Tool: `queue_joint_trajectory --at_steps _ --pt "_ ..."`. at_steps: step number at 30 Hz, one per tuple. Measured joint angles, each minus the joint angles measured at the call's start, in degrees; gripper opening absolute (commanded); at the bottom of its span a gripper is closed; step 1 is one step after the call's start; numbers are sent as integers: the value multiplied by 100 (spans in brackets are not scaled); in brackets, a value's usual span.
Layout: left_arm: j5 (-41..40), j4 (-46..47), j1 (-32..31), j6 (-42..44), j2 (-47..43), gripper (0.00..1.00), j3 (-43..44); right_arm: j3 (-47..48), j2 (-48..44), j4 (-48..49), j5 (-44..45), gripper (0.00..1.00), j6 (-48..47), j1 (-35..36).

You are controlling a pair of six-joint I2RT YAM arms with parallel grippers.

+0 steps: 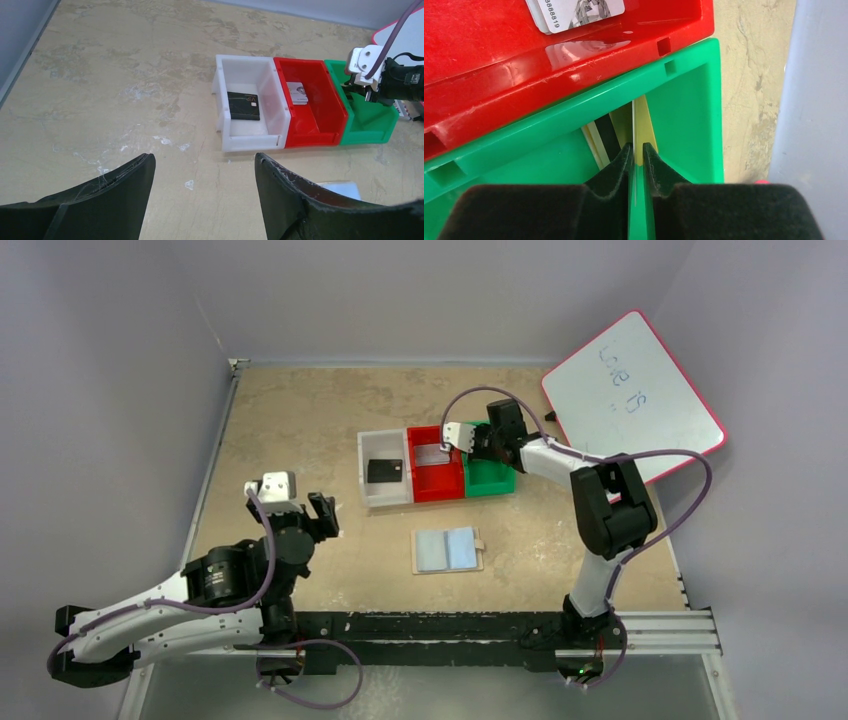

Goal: Take the credit cards out of the card holder
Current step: Place the credit card in the storage box.

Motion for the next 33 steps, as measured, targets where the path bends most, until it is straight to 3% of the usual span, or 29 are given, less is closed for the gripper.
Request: queue_joint_trajectory --at_steps 2,3,4,5,14,21,25,29,33 --pt "-26 -44 -17 -46 -13 73 0 55 37 -98 0 15 -35 0" --pt "-37 -68 -22 -55 -15 73 0 81 57 -133 0 23 -44 0" --pt "-46 -92 -26 -68 -22 73 0 98 63 -184 0 39 -52 0" --pt "-57 -114 -37 -92 -28 73 0 101 63 -236 -4 45 -59 0" --pt "-127 -232 -151 -216 -79 72 0 101 61 -372 48 45 57 -2" --pt "-192 -310 -214 -352 -90 72 0 90 -120 -164 245 44 734 -4" --pt "-232 -367 -238 -420 -122 72 0 -15 -568 144 284 39 1849 -4" --pt "-249 -442 -254 -501 -144 72 0 -72 -1163 385 627 35 3967 -4" --pt "-278 -470 -271 -525 -166 72 0 173 -1215 -28 717 27 5685 -11"
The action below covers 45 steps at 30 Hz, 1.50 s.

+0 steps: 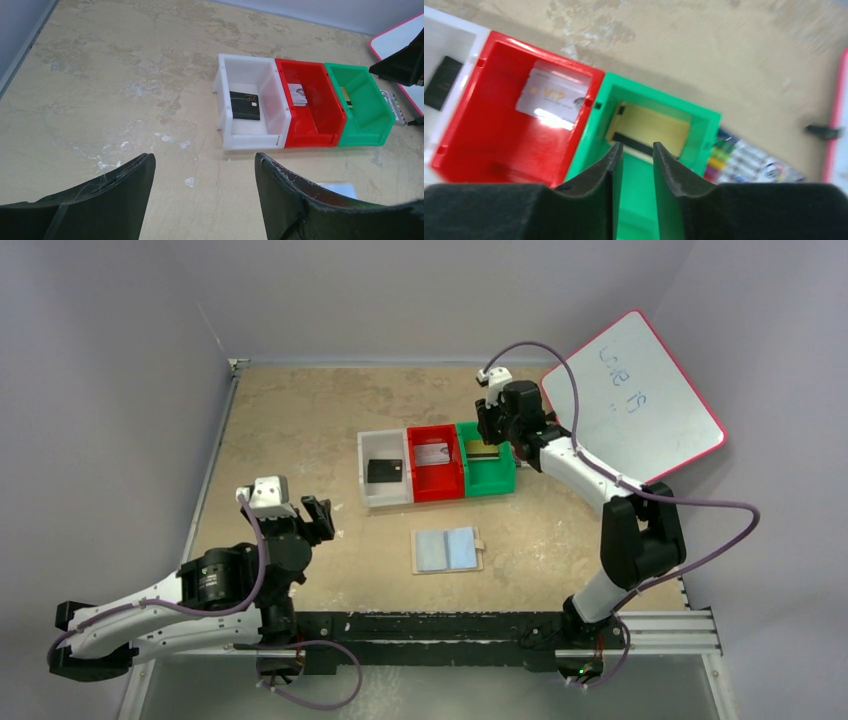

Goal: Take the credit cards out of the card holder
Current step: Place the credit card in the storage box.

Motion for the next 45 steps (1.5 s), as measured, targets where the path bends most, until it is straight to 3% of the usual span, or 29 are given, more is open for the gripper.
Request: queue_joint_trajectory --at_steps 5,11,24,45 --pt "-44 -22 -9 -37 -22 72 0 -498 -26 -162 -133 24 1408 4" --pt "-83 -61 -15 -66 -26 72 0 -1045 -9 -363 -105 21 2269 9" --pt "-116 -105 -52 -129 -35 72 0 -614 964 -306 256 21 2516 68" --pt "-212 -153 -94 -278 -96 72 0 -52 1657 -107 1869 30 2826 437"
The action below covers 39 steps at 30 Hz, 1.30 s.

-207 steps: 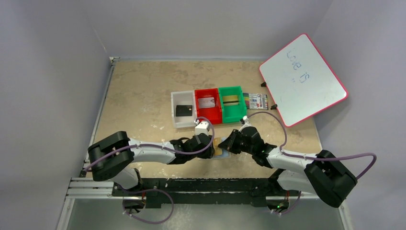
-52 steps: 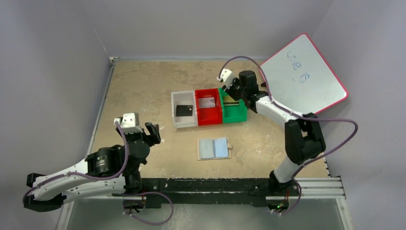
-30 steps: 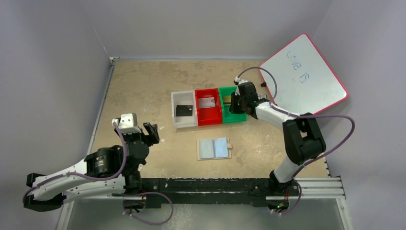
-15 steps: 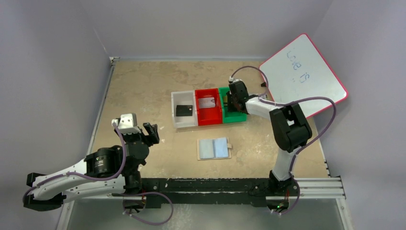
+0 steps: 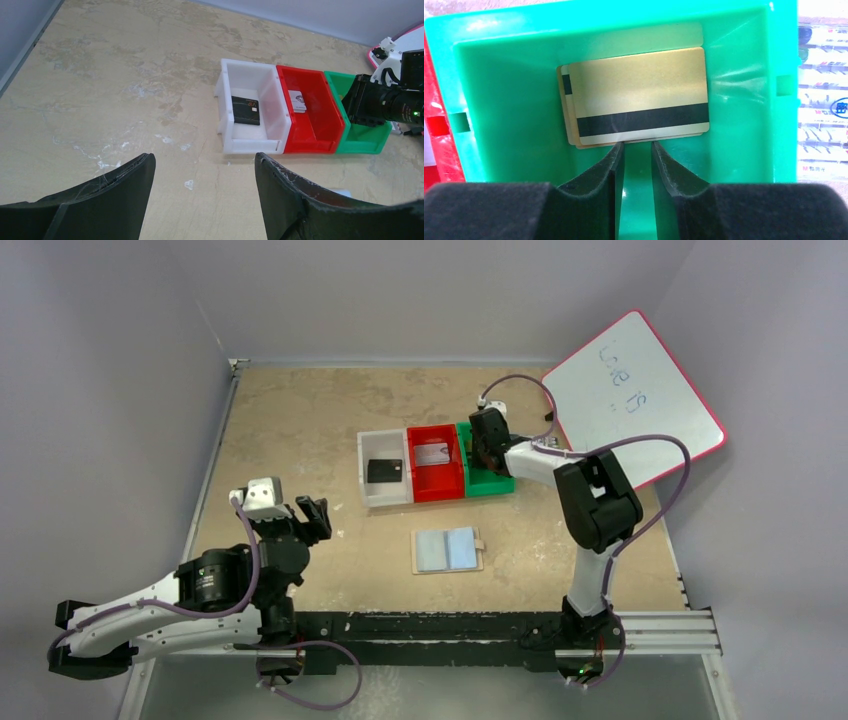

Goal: Take the credit cards out of the card holder
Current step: Place the credit card in the storage box, then remove the credit card from the card holder.

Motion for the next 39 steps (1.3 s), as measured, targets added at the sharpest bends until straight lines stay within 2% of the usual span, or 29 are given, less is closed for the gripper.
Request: queue_joint_trajectory --at_steps 7,15,23,27,32,39 --pt "-31 -9 -7 -2 0 72 0 -2 66 199 181 31 55 0" --pt "-42 -96 -33 -7 0 72 0 -55 11 236 181 39 52 0" --pt "-44 -109 -33 -13 0 73 0 -396 -1010 153 -55 46 50 39" --pt "-46 -120 -33 -22 2 74 0 -568 -1840 157 -74 57 59 87" --pt "-48 -127 -33 -98 2 75 0 -1126 -3224 225 -15 99 199 142" --pt "-42 -116 -35 -101 109 81 0 -2682 -5082 715 358 100 457 162"
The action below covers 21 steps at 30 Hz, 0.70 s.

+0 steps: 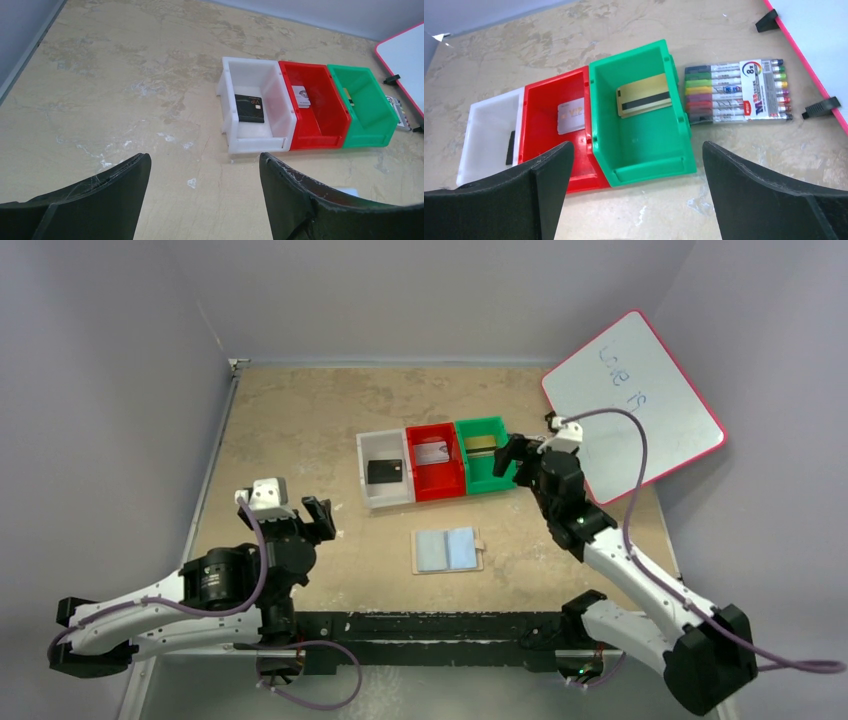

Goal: Take the credit cards out of the card holder
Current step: Remove the credit card from the card holder.

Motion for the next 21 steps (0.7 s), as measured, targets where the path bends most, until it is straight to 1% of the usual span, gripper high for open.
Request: queue_joint_trajectory --at_steps 2,5,7,9,12,16,18,21 --pt "7 20 0 0 70 86 0 -588 -468 350 -2 100 -26 0" --pt "24 55 0 2 136 93 0 -1394 -1207 802 -269 100 122 -2" --pt "28 120 0 4 142 97 0 -1718 -1572 918 -407 100 341 0" --pt "33 221 0 33 142 98 -2 -1832 -1746 929 -601 100 614 -2" --pt "61 411 0 175 149 99 -39 -1786 -1591 933 -968 100 848 -2" --pt "142 728 0 507 411 100 -59 -1423 -946 706 -1480 100 977 -2" --pt "203 857 2 737 815 100 -2 -1222 -586 651 -1740 100 1014 -2" --pt "407 1051 125 1047 1572 100 181 -1104 -315 682 -2072 99 957 -2"
